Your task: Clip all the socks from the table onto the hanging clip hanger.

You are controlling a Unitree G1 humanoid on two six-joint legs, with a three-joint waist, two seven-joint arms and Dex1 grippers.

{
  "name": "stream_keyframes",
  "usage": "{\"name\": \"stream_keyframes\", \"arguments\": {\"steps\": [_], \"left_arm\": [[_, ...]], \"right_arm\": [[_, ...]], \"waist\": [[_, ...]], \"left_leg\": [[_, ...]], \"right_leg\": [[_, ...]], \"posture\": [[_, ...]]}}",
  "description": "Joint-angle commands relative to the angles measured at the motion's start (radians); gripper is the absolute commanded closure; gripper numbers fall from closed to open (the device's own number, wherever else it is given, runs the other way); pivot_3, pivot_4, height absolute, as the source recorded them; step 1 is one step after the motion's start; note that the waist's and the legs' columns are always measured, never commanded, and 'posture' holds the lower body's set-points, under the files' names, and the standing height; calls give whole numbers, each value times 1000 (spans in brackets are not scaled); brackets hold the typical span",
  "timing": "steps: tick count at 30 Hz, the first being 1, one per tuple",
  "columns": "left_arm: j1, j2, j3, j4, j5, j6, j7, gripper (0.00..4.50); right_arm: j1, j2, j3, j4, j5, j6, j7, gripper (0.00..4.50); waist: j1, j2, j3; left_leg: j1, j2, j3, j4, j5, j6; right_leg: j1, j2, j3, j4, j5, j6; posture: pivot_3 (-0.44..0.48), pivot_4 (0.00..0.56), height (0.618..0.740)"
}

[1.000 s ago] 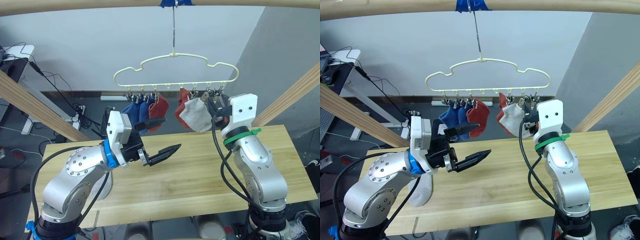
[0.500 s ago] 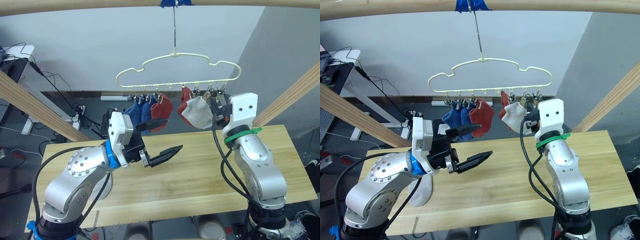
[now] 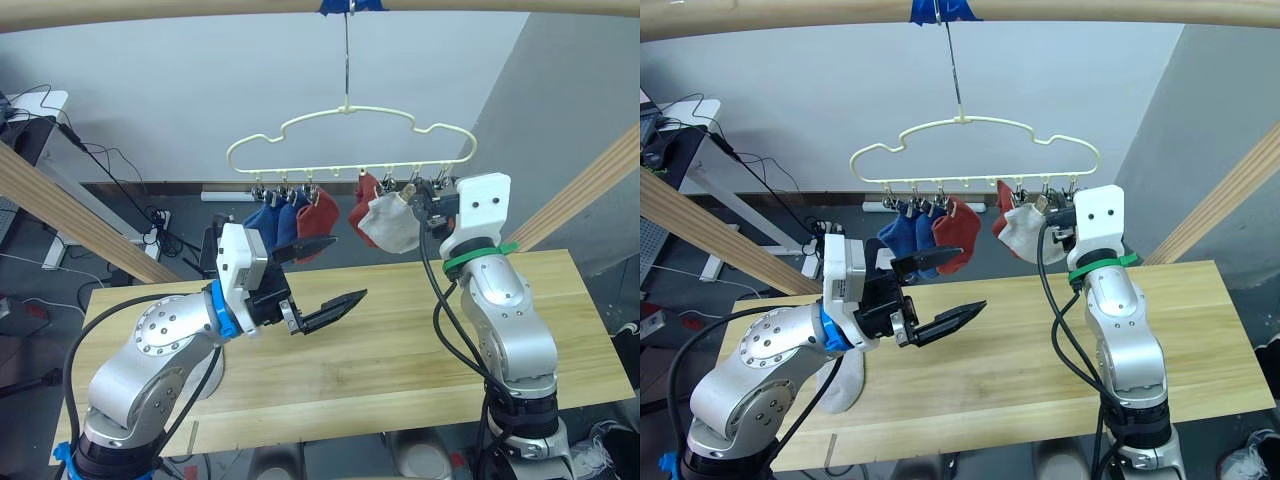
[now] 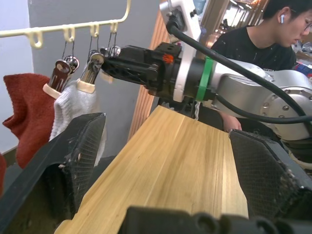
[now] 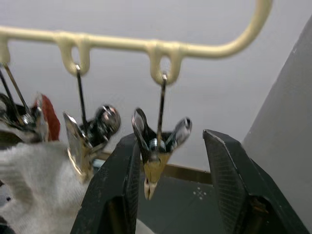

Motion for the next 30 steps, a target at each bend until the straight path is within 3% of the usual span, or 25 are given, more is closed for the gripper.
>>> {"name": "stream_keyframes", "arguments": {"steps": [1,12,20,25,30], "left_arm": [[3,-3,-13,-44,-4,-11,7,0],[2,-2,-21,-54,-9,-7,27,0],[7,-2,-21,-58,-9,-8,30,0],[9,-3,-25,-57,-8,-9,32,0],[37,2,-19,-4,30,-15,41,0]], "right_arm": [[-14,11,10,-21,-4,-35,2,2423],[-22,53,15,-14,-2,-36,4,2423],[-36,64,13,-4,-2,-43,6,4406],[-29,51,-4,-14,17,-29,31,4493],[-42,-32,-109,-3,180,46,197,4493]], "waist": [[0,0,0],[0,0,0],[0,0,0],[0,0,0],[0,0,0]], "left_leg": [[0,0,0,0,0,0],[0,0,0,0,0,0],[0,0,0,0,0,0],[0,0,0,0,0,0],[0,0,0,0,0,0]], "right_leg": [[0,0,0,0,0,0],[0,0,0,0,0,0],[0,0,0,0,0,0],[0,0,0,0,0,0],[0,0,0,0,0,0]], "posture": [[-125,305,740],[-120,308,740],[-118,311,740],[-123,311,740],[-137,313,740]]}}
